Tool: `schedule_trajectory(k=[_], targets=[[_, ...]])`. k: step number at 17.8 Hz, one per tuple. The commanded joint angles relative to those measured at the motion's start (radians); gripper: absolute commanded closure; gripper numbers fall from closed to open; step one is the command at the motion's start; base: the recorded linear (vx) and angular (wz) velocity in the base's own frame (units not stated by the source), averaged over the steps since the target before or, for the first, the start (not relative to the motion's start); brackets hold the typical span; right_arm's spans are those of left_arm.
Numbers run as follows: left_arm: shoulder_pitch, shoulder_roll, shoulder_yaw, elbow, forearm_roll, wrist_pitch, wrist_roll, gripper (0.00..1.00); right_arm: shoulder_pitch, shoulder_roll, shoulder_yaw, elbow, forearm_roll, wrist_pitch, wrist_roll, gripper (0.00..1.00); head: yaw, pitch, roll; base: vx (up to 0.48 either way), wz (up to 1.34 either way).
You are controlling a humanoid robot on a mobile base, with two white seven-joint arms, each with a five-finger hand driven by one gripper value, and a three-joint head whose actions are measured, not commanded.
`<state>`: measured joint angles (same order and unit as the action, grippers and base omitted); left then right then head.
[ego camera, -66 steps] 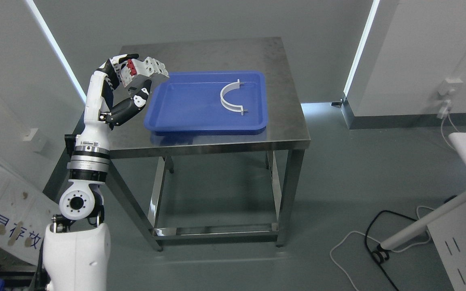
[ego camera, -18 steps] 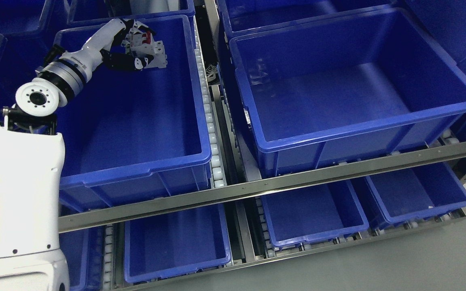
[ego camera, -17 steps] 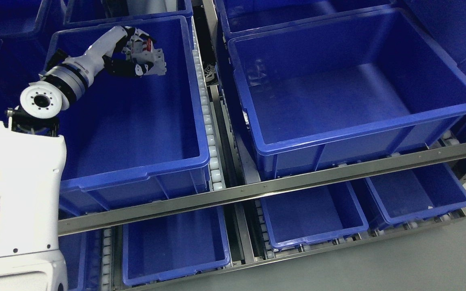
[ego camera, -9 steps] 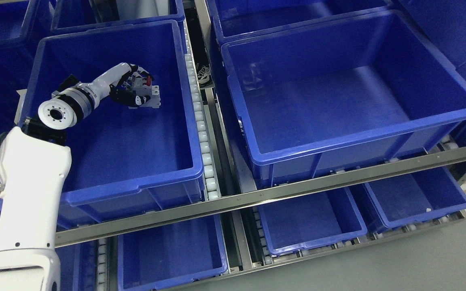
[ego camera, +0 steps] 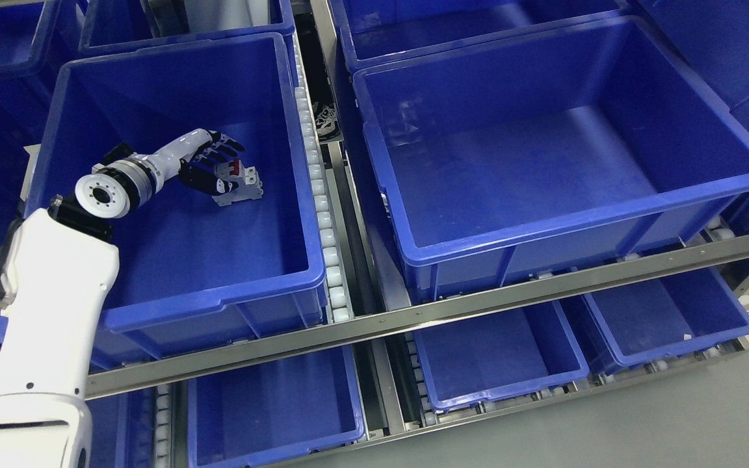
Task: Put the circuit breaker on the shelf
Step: 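Open the left hand, release the breaker, and raise the arm away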
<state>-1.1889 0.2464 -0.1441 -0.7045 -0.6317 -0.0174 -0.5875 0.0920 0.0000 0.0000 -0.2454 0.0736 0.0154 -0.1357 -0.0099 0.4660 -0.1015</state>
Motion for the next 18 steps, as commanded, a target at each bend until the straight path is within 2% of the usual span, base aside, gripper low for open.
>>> schedule_trajectory(k=[1,4,6,7,9,11,12,18], targets=[[-0.08,0.019,-0.002,0.077,0.0,0.001,0.038,0.21,0.0,-0.017,0.02,0.0,0.0,0.063,-0.001,0.0,0.0,0.0,0.0,0.0,0.0],[-0.141,0.013,0.091,0.033,0.012,-0.001,0.084,0.1,0.0,-0.017,0.02,0.0,0.0,0.063,-0.001,0.0,0.0,0.0,0.0,0.0,0.0],[-0.152,-0.024,0.266,-0.027,0.05,-0.001,0.209,0.01,0.0,-0.017,0.02,0.0,0.0,0.063,-0.001,0.0,0.0,0.0,0.0,0.0,0.0],[-0.15,-0.129,0.405,-0.074,0.155,-0.003,0.304,0.01,0.0,-0.017,0.02,0.0,0.0,0.063,-0.001,0.0,0.0,0.0,0.0,-0.024,0.0],[-0.129,-0.229,0.533,-0.148,0.263,-0.034,0.432,0.01,0.0,-0.017,0.02,0.0,0.0,0.063,-0.001,0.0,0.0,0.0,0.0,-0.044,0.0],[-0.059,-0.229,0.544,-0.245,0.27,-0.122,0.547,0.0,0.0,-0.017,0.02,0.0,0.0,0.063,-0.001,0.0,0.0,0.0,0.0,-0.122,0.06],[-0.028,-0.229,0.534,-0.316,0.27,-0.116,0.558,0.0,0.0,-0.017,0.02,0.0,0.0,0.063,-0.001,0.0,0.0,0.0,0.0,-0.2,0.09],[0.239,-0.229,0.347,-0.719,0.296,0.075,0.558,0.0,0.0,-0.017,0.02,0.0,0.0,0.063,-0.001,0.0,0.0,0.0,0.0,-0.282,0.12]])
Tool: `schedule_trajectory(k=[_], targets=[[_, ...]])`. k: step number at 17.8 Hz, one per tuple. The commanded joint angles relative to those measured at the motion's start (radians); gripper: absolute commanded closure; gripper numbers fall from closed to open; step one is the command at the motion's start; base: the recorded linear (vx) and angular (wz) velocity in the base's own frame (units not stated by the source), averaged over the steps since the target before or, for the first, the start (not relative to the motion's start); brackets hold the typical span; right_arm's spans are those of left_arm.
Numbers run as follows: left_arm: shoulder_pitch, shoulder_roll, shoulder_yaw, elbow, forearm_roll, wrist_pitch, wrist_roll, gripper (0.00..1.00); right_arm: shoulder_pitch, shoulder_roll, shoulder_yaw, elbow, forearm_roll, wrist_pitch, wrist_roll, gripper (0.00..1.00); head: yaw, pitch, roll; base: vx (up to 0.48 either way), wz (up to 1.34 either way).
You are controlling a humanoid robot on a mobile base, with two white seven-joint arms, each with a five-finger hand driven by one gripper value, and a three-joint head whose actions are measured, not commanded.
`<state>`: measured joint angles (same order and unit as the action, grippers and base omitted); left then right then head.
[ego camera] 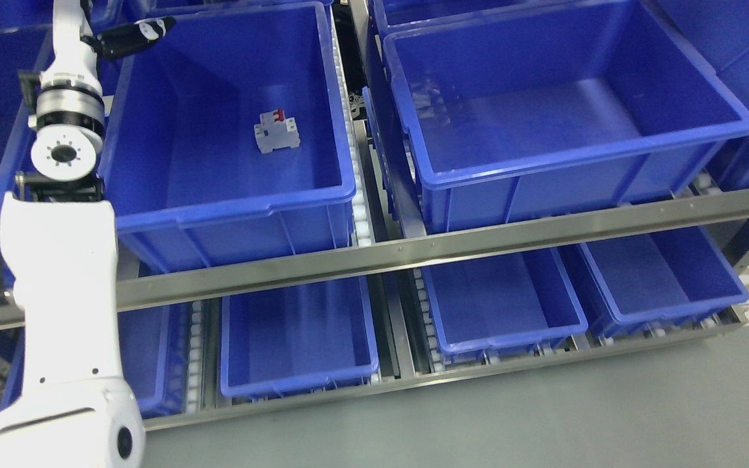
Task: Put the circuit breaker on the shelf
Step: 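Open the left hand, release the breaker, and raise the arm away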
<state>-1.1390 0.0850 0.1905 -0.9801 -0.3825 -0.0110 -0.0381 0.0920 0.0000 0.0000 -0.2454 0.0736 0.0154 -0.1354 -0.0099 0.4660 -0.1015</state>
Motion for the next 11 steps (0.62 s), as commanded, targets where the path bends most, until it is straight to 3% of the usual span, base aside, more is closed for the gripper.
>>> schedule_trajectory(k=[1,3,11], targets=[[0.264,-0.068,-0.024,-0.484,0.047,0.078,0.012,0.0,0.0,-0.017,0.02,0.0,0.0,0.063,-0.001,0.0,0.0,0.0,0.0,-0.353,0.1],[0.323,-0.068,-0.042,-0.496,0.047,0.08,0.02,0.0,0.0,-0.017,0.02,0.0,0.0,0.063,-0.001,0.0,0.0,0.0,0.0,-0.32,0.01],[0.323,-0.068,-0.036,-0.499,0.048,0.109,0.007,0.0,0.0,-0.017,0.02,0.0,0.0,0.063,-0.001,0.0,0.0,0.0,0.0,-0.259,0.0]])
